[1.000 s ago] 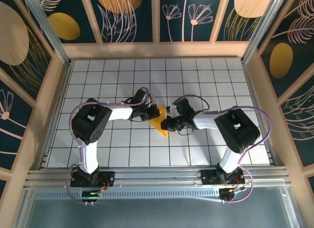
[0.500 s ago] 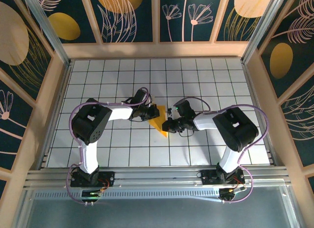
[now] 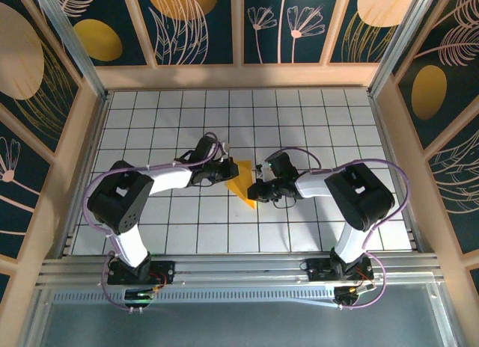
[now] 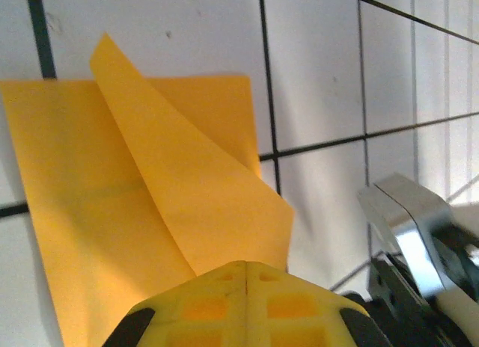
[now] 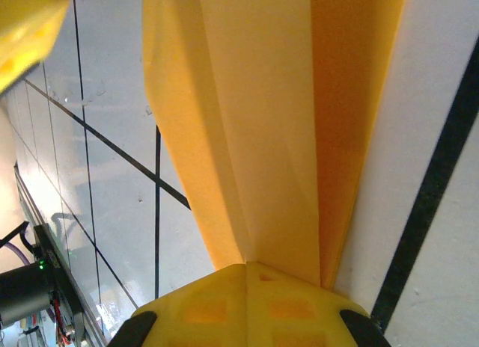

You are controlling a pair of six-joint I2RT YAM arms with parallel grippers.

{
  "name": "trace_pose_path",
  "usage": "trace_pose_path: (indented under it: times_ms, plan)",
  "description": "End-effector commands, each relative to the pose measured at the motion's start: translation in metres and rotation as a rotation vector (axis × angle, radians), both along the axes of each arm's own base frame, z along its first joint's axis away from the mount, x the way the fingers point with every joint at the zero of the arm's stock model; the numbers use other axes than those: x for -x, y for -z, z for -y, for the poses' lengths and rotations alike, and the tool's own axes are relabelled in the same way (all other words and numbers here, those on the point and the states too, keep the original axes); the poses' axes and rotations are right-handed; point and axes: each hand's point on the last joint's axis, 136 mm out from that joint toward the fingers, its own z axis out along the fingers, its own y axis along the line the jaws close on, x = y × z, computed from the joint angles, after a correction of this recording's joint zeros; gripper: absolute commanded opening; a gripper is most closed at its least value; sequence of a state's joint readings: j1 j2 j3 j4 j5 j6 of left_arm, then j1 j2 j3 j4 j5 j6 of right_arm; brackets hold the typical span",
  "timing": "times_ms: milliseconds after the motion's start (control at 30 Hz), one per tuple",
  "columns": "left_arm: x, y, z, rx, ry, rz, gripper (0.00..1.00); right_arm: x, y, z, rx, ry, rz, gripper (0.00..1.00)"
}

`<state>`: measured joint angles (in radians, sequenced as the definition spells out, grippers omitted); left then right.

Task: Fold a paper plane with a square sheet of paper (fold left side to right side)
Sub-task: Fourth fold the wing at the center of the table.

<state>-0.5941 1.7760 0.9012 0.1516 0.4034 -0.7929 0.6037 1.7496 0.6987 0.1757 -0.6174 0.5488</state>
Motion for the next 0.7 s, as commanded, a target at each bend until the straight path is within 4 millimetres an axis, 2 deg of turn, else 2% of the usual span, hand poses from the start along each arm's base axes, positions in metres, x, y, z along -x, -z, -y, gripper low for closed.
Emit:
trace_pose_path:
  times_ms: [0,233,667]
  plan:
    - [0.015,-0.003,0.007,0.11,0.024,-0.032,0.0,0.026,0.051,0.043,0.228,0.05,-0.132,0.0]
    - [0.02,-0.003,0.021,0.19,0.06,-0.048,0.0,0.027,0.053,0.045,0.238,0.054,-0.136,0.0]
    - [0.005,0.009,0.032,0.177,0.067,-0.046,0.0,0.03,0.057,0.048,0.265,0.047,-0.143,0.0]
